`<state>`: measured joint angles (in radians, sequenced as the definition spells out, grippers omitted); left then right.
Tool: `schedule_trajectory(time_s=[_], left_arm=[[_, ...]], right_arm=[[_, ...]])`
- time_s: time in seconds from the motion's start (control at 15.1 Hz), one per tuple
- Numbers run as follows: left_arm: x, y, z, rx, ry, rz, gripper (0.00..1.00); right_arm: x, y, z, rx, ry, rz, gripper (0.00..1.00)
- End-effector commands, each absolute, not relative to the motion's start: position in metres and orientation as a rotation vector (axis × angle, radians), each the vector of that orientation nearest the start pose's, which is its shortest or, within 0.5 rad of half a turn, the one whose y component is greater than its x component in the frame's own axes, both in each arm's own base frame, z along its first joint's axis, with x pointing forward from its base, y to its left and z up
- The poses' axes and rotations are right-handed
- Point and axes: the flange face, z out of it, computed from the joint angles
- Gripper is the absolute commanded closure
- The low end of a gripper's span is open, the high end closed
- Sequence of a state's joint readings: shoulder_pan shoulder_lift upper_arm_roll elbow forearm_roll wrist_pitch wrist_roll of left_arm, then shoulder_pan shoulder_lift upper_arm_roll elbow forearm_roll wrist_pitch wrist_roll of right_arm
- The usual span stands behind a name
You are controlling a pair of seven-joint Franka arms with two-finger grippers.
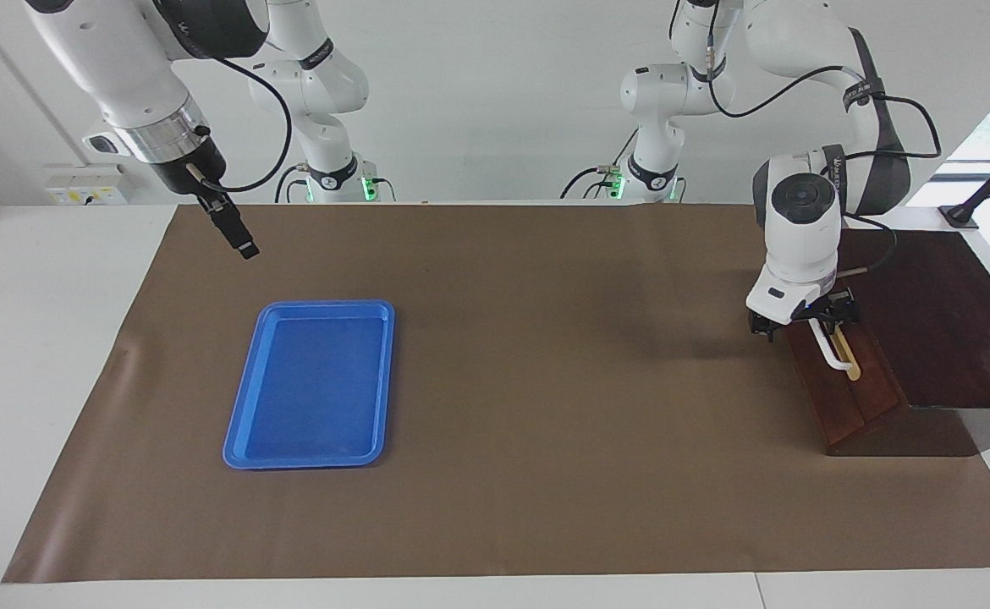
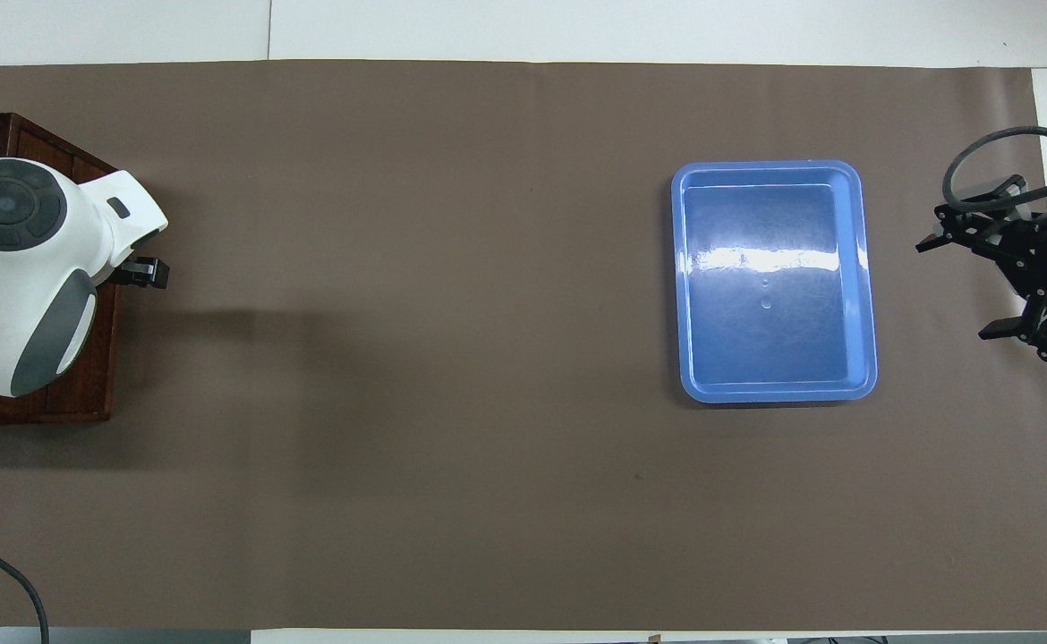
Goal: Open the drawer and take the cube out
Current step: 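Pull the drawer open with the left gripper while the right gripper rises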
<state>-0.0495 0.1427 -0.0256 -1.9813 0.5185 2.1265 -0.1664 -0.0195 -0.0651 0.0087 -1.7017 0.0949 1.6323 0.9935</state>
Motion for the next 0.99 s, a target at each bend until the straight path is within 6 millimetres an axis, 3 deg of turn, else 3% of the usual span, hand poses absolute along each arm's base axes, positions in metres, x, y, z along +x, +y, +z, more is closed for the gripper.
schedule_trajectory(time_s=[0.0, 0.13, 0.4, 0.53, 0.73, 0.93], left_arm=[[0.583, -0.02, 0.388, -2.692, 0.232, -0.104, 0.0], [0.586, -0.024, 0.381, -2.7, 0.213, -0.121, 0.0], [0.59, -0.037, 0.381, -2.715, 0.129, -0.177, 0.0], [0.589, -0.061, 0.382, -2.723, 0.117, -0.204, 0.0], [0.585, -0.095, 0.384, -2.747, 0.085, -0.228, 0.0], [0.582, -0.126, 0.39, -2.82, 0.03, -0.231, 0.0]], right_arm=[[0.536, 0.004, 0.602, -2.582, 1.616, 0.084, 0.0], [0.539, 0.029, 0.598, -2.518, 1.673, 0.122, 0.0], [0.564, 0.082, 0.571, -2.333, 1.83, 0.223, 0.0], [0.572, 0.106, 0.558, -2.272, 1.876, 0.247, 0.0], [0.576, 0.117, 0.547, -2.189, 1.905, 0.337, 0.0], [0.57, 0.139, 0.537, -2.235, 1.87, 0.367, 0.0]])
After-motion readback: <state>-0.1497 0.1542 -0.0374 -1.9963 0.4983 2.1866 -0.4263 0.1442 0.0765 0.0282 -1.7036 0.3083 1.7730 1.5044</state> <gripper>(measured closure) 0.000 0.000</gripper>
